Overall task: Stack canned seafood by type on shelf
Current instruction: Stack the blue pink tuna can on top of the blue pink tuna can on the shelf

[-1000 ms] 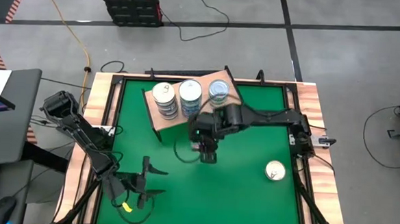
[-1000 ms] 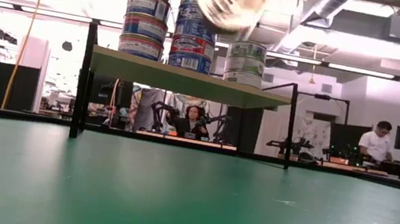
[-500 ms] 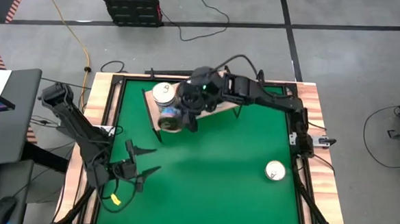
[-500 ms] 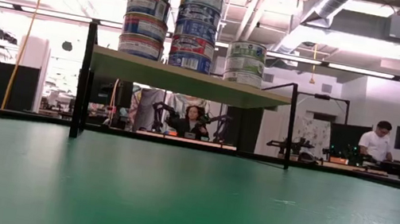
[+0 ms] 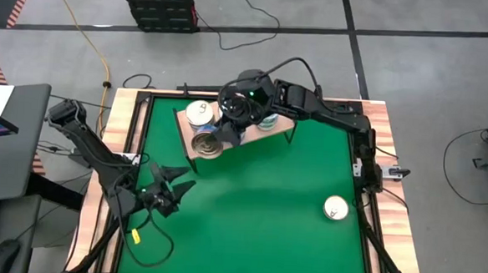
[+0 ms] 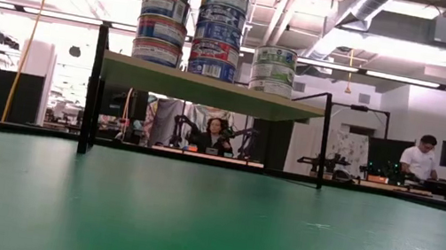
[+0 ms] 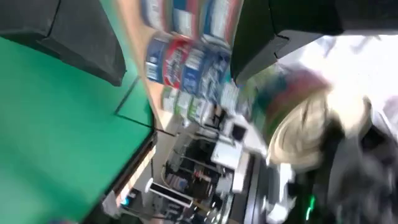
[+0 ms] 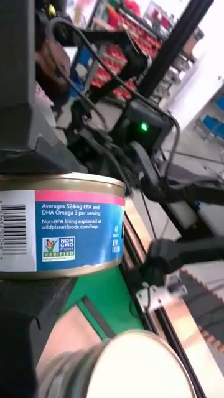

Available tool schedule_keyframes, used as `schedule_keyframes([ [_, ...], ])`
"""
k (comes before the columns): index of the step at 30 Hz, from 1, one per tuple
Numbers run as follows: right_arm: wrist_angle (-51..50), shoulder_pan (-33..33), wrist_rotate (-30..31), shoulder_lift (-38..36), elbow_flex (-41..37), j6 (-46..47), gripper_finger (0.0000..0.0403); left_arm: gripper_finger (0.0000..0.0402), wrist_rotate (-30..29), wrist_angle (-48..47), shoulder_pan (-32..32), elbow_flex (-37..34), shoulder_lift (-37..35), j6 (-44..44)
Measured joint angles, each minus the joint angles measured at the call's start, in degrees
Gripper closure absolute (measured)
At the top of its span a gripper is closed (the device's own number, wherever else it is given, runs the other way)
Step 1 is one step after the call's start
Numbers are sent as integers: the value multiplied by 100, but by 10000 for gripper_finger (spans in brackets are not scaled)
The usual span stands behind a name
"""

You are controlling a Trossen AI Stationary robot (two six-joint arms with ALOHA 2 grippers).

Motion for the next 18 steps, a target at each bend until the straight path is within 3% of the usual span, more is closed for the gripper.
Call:
schedule_keyframes([
  [4,-117,25,-118,0,0,146,177,130,257,487,145,0,173,1428],
  [8,-680,61,-391,-60,1,137,180,140,785,664,312,18,252,2042],
  [12,-1492,146,-396,-190,4,-319,180,146,1610,1107,506,26,291,1623],
  [18,-1903,309,-60,-483,4,-592,180,148,2717,1120,774,26,296,1176],
])
